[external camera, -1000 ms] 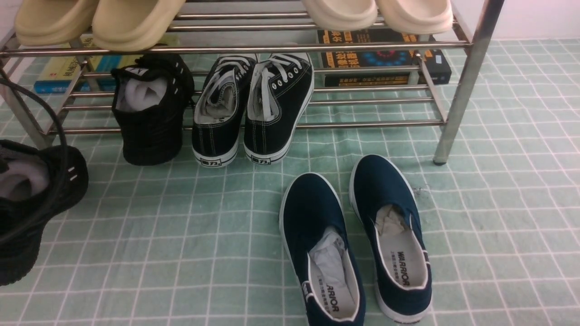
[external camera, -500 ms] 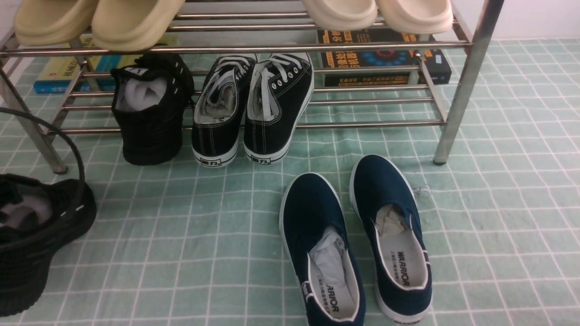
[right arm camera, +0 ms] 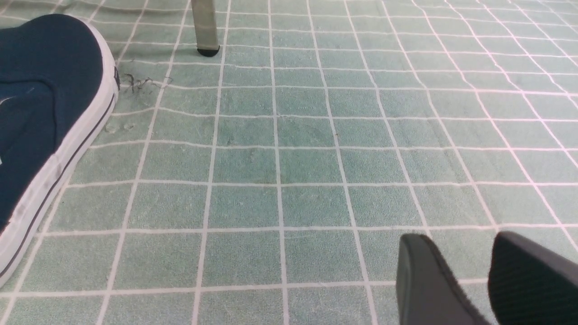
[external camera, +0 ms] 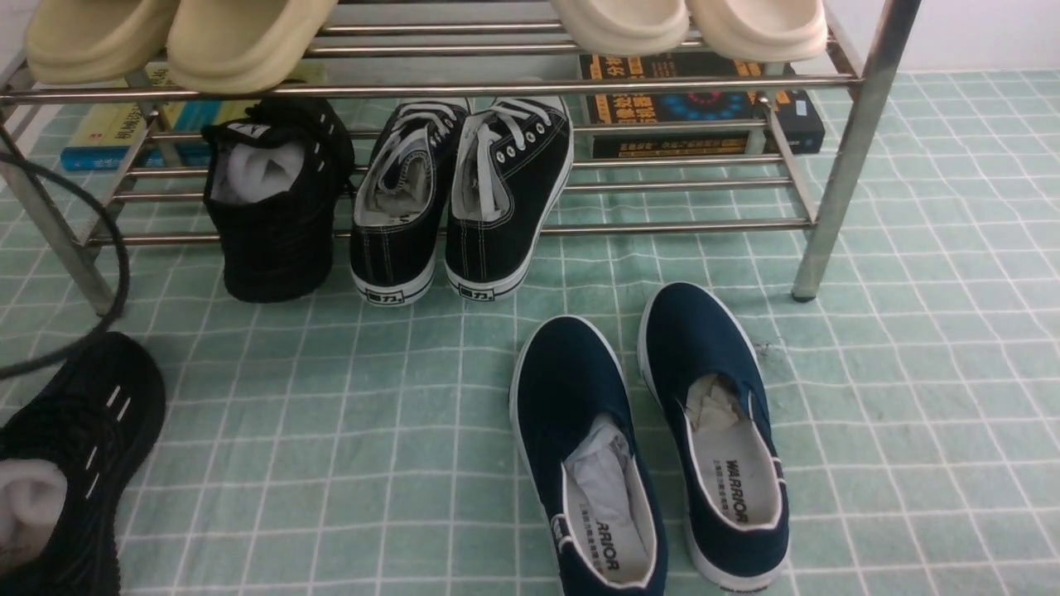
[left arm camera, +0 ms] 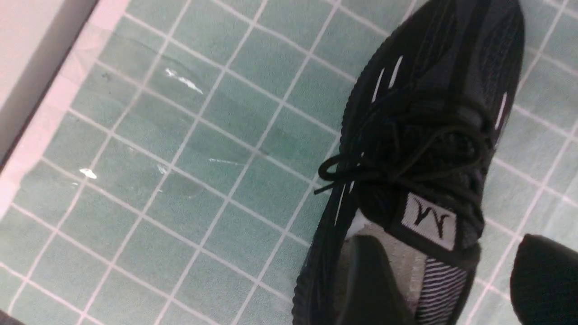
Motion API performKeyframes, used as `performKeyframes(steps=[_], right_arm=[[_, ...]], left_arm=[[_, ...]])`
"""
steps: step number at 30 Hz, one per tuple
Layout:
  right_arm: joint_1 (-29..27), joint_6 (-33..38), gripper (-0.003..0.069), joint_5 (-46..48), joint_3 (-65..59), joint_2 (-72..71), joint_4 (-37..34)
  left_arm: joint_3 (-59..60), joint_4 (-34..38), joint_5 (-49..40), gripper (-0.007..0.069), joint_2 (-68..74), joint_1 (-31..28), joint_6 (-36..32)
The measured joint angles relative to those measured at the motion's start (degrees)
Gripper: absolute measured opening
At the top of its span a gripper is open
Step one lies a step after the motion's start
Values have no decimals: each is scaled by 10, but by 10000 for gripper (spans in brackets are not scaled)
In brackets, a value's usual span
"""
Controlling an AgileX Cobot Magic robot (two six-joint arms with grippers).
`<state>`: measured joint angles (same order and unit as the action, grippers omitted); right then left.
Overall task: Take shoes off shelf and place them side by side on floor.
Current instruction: 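Set the held shoe down on the floor in front of the rack with the left gripper, then grasp the leftmost shoe on the bottom shelf of the shoe rack with the left gripper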
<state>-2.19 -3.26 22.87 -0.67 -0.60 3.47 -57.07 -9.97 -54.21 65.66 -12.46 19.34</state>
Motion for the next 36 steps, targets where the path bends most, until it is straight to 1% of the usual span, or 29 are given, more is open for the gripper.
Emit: performKeyframes(steps=[2,5,6,7,8,9,10,11,15,18,19,20,21,23,26,27,30,31,32,35,36], right_arm=[[0,0,239,0,0,0,0],[0,0,239,0,0,0,0],[0,0,239,0,0,0,0],[0,0,239,0,0,0,0],[0,0,239,0,0,0,0],[0,0,239,0,0,0,0],[0,0,239,0,0,0,0],[0,0,239,0,0,0,0],[0,0,239,0,0,0,0],[0,0,239,0,0,0,0],[0,0,239,0,0,0,0],[0,0,239,0,0,0,0],[0,0,239,0,0,0,0],[0,0,239,0,0,0,0],[0,0,239,0,0,0,0],[0,0,239,0,0,0,0],[0,0,239,0,0,0,0],[0,0,239,0,0,0,0],[0,0,239,0,0,0,0],[0,0,239,0,0,0,0],[0,0,239,0,0,0,0]], left_arm=[[-23,16,-16,363,4,0,-8],[-64,73,-48,181,27,0,-47],[-68,81,-50,155,32,0,-51],[-79,119,-63,58,52,0,-71],[-80,129,-64,51,54,0,-73],[-85,165,-80,12,80,0,-92],[-86,173,-82,10,83,0,-94],[-90,199,-97,1,108,0,-107],[-98,216,-113,1,149,9,-109],[-111,192,-111,17,174,58,-84],[-118,177,-106,29,179,83,-62],[-118,174,-106,31,179,88,-62],[-126,151,-99,47,184,118,-33],[-144,122,-92,76,195,155,15],[-187,72,-88,134,225,186,72],[-190,66,-88,139,227,186,75],[-258,34,-86,244,278,190,108],[-273,31,-86,268,289,190,113],[-276,31,-85,274,291,190,114],[-337,17,-76,354,333,190,138],[-337,16,-76,354,335,190,138]])
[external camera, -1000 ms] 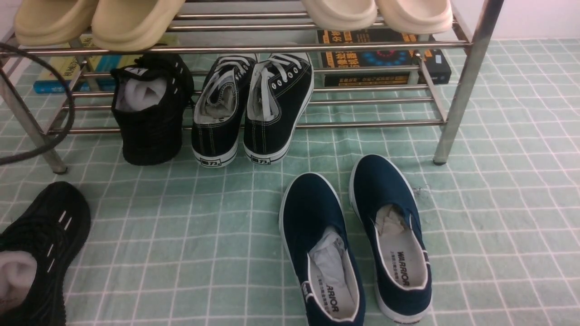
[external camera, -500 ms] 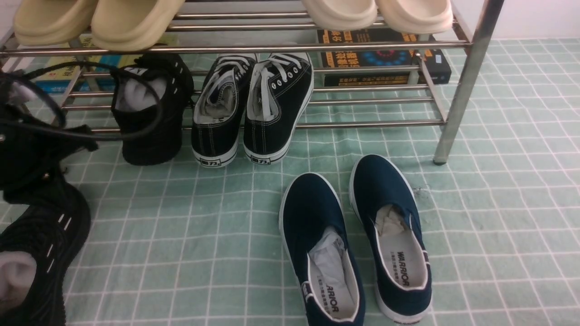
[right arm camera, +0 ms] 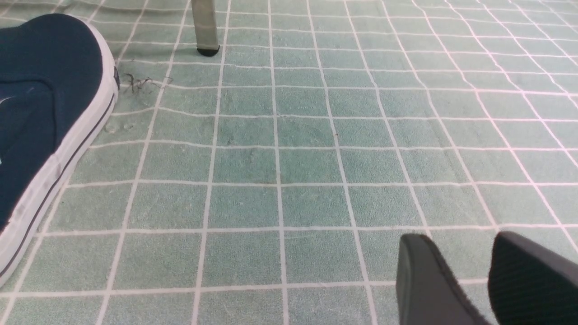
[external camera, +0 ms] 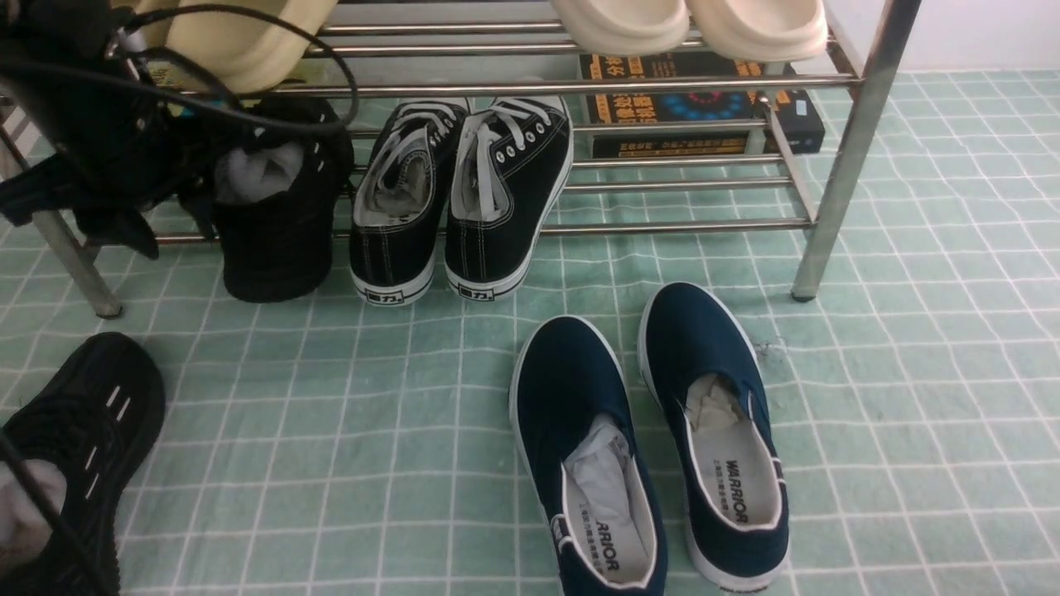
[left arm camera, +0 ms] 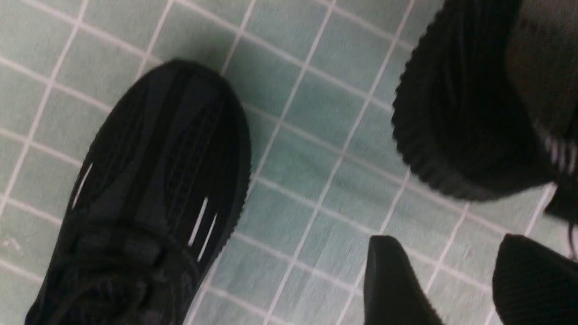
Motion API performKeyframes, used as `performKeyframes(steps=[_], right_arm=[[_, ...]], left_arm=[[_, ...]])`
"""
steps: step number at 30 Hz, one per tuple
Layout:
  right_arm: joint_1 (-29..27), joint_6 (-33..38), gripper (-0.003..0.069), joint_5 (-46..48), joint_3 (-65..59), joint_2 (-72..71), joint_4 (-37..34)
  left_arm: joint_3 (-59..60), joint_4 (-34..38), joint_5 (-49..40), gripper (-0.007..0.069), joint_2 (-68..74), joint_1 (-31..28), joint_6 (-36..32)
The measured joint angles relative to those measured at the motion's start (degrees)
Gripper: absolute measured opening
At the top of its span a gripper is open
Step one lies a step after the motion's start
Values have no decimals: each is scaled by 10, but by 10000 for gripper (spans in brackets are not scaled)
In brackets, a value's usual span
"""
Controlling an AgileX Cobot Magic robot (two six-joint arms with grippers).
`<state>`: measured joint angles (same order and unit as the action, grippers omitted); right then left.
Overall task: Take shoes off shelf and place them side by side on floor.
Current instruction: 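Grasp the leftmost shoe on the bottom shelf of the shoe rack with the left gripper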
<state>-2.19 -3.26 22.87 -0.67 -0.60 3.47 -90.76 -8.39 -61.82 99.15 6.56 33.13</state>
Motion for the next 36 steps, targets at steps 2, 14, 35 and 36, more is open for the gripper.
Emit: performKeyframes(steps=[2,14,35,36], right_arm=[[0,0,239,0,0,0,0],[0,0,239,0,0,0,0],[0,0,239,0,0,0,0],[0,0,239,0,0,0,0]], left_arm=[[-30,-11,19,371,23,0,11],[-44,-21,100,375,57,1,63],[-50,-47,102,167,115,1,61],[-50,-47,101,122,115,1,60]])
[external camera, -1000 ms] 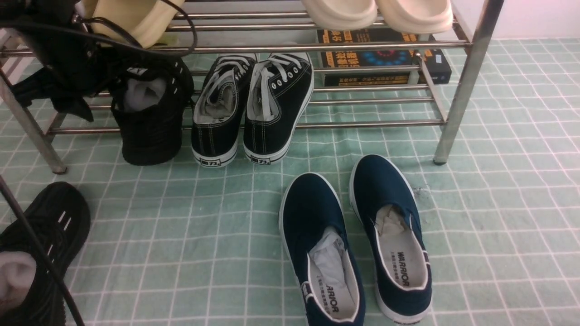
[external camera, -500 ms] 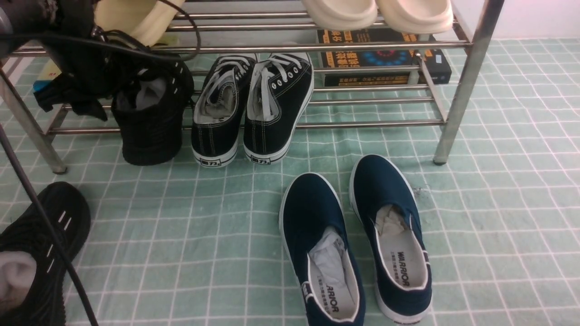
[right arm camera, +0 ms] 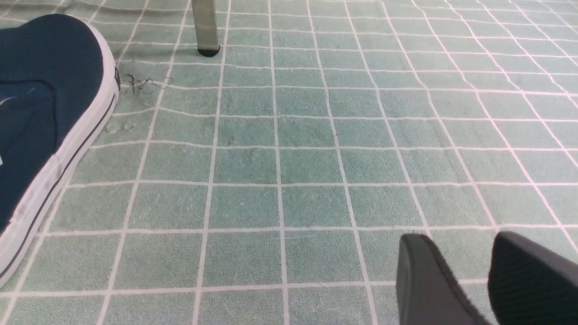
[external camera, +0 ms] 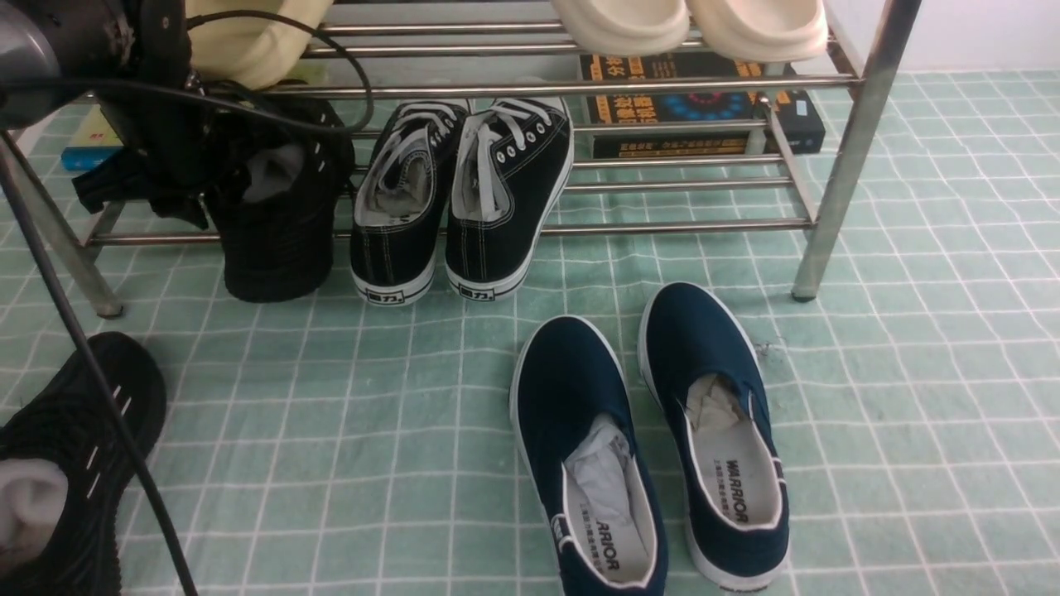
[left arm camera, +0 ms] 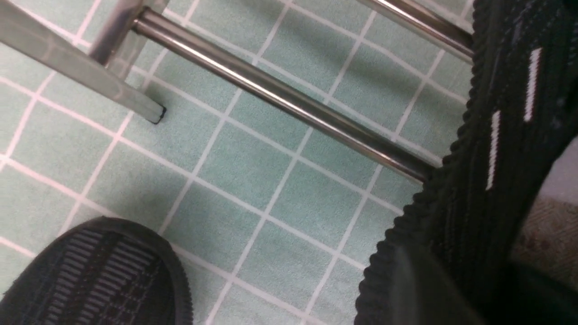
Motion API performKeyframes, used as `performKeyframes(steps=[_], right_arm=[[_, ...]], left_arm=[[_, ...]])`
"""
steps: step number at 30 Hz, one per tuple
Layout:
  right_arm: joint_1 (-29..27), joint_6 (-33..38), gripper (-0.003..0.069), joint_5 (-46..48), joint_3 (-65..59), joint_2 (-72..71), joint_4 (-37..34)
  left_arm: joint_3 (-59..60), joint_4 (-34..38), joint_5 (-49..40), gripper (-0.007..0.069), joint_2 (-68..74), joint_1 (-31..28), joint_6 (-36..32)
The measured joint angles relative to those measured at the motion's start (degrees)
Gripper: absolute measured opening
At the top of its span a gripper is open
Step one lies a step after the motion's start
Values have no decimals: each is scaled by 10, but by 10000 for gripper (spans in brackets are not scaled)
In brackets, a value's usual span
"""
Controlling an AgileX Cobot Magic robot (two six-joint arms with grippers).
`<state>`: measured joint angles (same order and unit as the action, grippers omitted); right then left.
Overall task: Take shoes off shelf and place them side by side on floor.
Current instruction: 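Grasp the leftmost shoe on the bottom shelf of the shoe rack with the left gripper, then set the held shoe down on the floor in front of the rack with the left gripper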
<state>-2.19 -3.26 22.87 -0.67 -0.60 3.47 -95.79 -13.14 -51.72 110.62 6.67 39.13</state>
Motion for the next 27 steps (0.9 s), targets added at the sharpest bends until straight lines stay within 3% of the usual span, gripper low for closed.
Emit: performKeyframes(steps=[2,4,16,27], right_arm=[[0,0,239,0,0,0,0],[0,0,239,0,0,0,0],[0,0,239,0,0,0,0],[0,0,239,0,0,0,0]], left_arm=[[0,-1,-3,43,0,0,-1],[0,-2,-6,12,-3,0,-2],[0,-1,-68,8,-36,0,-7],[0,-4,-185,8,-113,1,-84]])
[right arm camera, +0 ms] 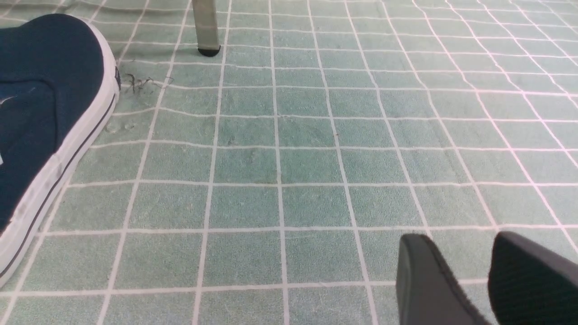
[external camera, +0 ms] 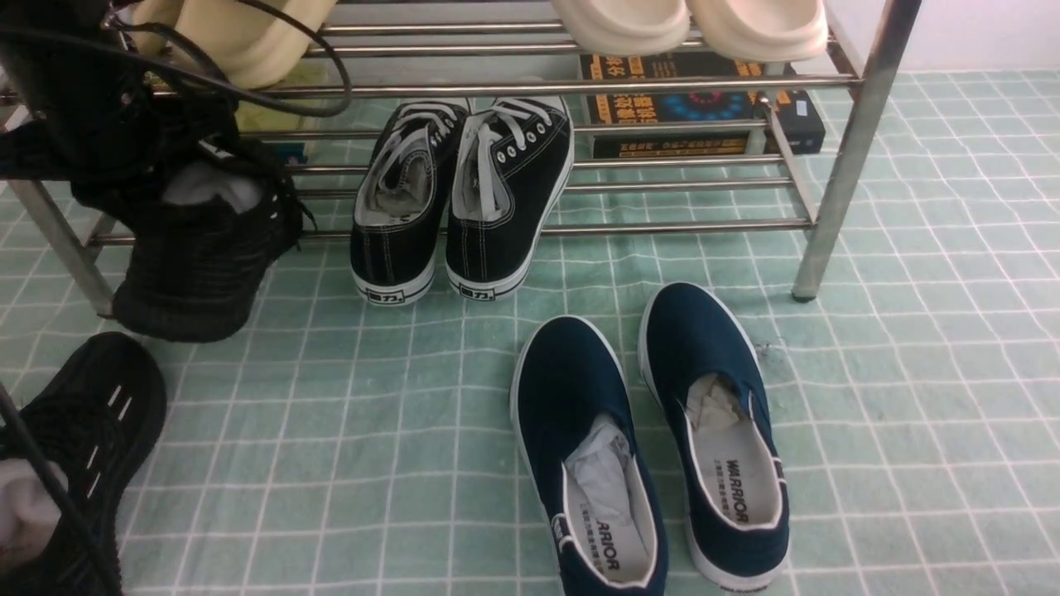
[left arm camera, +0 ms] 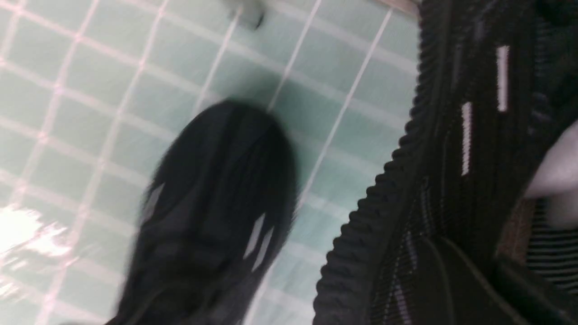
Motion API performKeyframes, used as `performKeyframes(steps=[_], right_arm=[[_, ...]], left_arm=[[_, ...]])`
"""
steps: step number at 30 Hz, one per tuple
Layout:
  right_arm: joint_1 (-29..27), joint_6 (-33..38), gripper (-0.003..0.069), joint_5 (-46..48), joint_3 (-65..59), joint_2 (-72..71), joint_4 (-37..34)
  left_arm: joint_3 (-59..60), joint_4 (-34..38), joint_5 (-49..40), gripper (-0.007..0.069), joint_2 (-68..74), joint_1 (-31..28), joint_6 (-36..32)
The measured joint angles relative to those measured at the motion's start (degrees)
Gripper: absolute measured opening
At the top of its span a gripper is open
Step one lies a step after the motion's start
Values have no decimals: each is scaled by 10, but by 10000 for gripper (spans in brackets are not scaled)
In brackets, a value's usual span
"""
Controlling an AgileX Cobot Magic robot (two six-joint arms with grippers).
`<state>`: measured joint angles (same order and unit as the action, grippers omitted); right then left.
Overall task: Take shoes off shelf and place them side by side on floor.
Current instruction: 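Set the held shoe down on the floor in front of the rack with the left gripper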
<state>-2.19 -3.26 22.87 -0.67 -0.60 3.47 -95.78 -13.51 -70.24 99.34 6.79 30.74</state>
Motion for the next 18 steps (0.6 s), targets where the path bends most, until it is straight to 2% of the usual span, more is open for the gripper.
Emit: performKeyframes(steps=[5,10,18], right_arm=[[0,0,239,0,0,0,0],[0,0,239,0,0,0,0],[0,0,239,0,0,0,0]], left_arm=[[6,-6,-5,11,-63,2,-40],[34,-6,-5,11,-132,2,-51],[163,-8,-5,11,-214,3,-46]])
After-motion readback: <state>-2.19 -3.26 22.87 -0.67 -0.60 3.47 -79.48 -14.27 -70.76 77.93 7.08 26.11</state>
